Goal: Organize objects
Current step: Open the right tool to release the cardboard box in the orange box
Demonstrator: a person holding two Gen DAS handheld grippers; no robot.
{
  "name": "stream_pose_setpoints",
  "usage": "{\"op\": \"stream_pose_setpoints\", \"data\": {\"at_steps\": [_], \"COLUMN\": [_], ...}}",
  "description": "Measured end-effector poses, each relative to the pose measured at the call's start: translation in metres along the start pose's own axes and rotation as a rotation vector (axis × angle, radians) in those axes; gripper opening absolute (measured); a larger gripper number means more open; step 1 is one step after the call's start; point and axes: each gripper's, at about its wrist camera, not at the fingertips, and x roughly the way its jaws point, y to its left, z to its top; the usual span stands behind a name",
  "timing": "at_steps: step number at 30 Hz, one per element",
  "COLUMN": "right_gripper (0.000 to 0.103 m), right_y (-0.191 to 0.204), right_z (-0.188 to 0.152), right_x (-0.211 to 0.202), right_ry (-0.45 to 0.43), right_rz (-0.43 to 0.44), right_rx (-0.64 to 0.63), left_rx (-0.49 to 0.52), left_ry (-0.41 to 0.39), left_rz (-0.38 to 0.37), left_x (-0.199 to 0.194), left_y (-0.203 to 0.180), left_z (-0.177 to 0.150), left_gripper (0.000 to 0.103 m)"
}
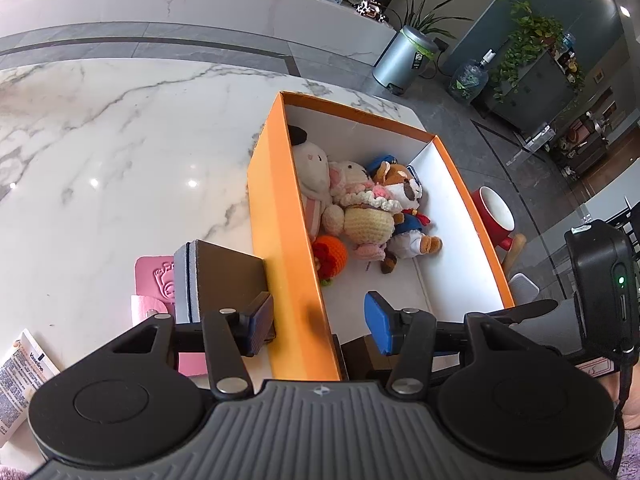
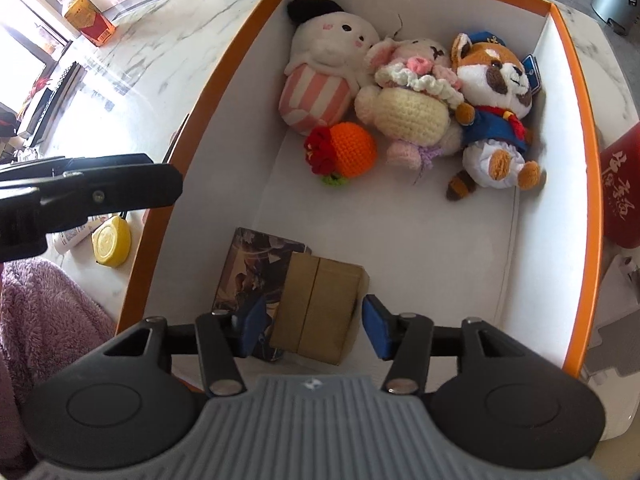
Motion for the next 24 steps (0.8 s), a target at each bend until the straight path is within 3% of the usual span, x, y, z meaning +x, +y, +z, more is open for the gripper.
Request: {"op": "stream_pose_setpoints", "data": {"at_steps": [5, 12, 18, 24], "right_gripper": [0.05, 0.05, 0.05, 0.05], "right_y": [-0.001, 0.026, 0.049, 0.06], "right_z": [0.002, 0.022, 0.023, 0.026], "right_x": [0.001, -0.013, -0.005, 0.006], "right_ry": [-0.021, -0.115, -0.094, -0.059], "right_rz": [-0.023, -0.075, -0.031, 0.009], "right_rx": [-0.072, -0.495, -0.938, -1.173], "left_rx": [-0.023, -0.025, -0.037, -0.064], "left_ry": [-0.018, -0.019, -0.019, -0.017], "left_rz": [0.014, 0.016, 0.027, 0.042], "left_x": [-0.004, -0.005, -0.005, -0.004], "left_y": [0.007, 0.009, 0.01, 0.017], "left_z": [0.002, 0.007, 0.009, 0.01], "left_gripper": [0.057, 0.053, 0.051, 0.05]}}
